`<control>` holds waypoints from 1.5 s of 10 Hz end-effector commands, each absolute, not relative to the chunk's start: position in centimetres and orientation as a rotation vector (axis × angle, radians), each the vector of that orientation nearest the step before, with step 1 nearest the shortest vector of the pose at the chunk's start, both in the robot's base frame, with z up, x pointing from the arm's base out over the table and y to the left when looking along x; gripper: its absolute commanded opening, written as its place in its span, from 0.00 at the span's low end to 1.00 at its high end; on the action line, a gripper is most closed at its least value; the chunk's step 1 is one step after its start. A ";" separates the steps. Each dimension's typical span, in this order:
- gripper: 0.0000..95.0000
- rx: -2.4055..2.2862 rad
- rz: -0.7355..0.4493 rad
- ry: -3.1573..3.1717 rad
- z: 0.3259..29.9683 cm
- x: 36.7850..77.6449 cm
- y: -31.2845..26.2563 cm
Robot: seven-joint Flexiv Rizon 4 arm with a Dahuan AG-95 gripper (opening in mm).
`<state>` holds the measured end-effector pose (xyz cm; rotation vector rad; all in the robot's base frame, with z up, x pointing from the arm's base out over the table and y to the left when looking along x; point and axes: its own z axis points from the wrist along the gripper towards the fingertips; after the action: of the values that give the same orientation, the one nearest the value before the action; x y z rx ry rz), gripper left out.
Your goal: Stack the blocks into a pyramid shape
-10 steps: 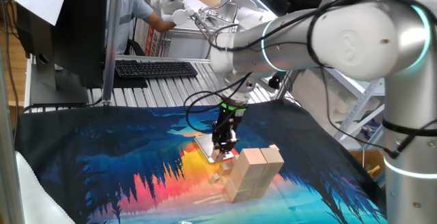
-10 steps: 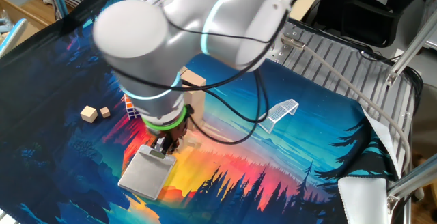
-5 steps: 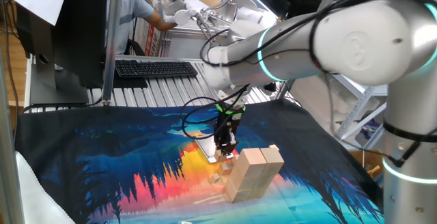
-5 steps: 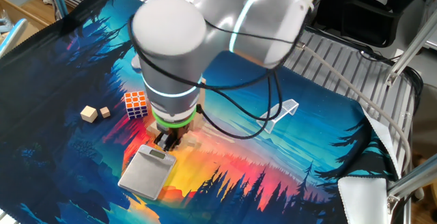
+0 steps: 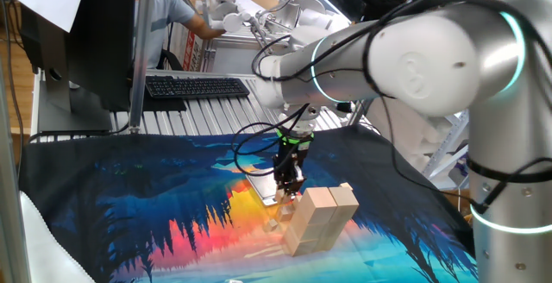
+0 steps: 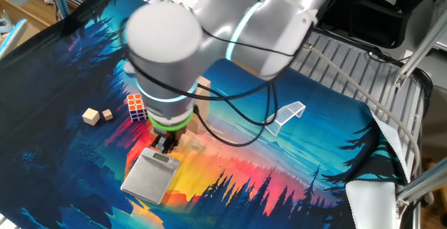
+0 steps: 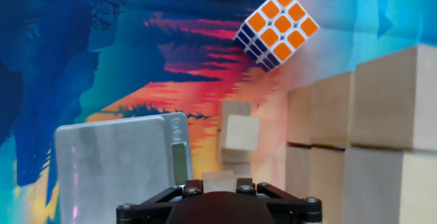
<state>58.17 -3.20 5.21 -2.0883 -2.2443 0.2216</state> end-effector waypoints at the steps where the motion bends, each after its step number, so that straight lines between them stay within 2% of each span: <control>1: 0.00 -2.112 0.214 -2.232 4.9 57.8 -3.6; 15: 0.00 -2.114 0.200 -2.218 4.6 57.0 -4.2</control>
<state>56.94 -4.19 4.54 -2.1146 -2.2159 0.2030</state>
